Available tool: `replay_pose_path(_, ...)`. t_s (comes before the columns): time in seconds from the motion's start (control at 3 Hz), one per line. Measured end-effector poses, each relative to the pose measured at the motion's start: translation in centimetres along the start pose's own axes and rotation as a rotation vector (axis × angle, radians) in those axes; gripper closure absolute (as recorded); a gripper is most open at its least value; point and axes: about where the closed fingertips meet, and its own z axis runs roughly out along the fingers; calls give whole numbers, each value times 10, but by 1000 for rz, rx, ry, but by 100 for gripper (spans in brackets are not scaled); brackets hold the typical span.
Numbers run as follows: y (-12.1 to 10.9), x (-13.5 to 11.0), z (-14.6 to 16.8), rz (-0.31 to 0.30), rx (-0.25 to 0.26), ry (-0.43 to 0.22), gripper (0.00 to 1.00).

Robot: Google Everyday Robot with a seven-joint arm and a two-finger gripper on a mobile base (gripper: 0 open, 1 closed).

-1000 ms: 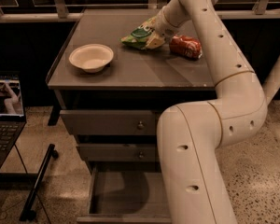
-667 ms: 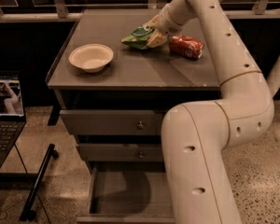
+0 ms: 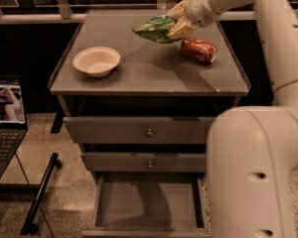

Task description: Place green rice chip bag into bottom drawer

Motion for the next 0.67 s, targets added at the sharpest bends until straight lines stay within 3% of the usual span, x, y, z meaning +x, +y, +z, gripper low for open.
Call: replay_pose_path(0.67, 38, -58, -69, -20, 87, -201, 100)
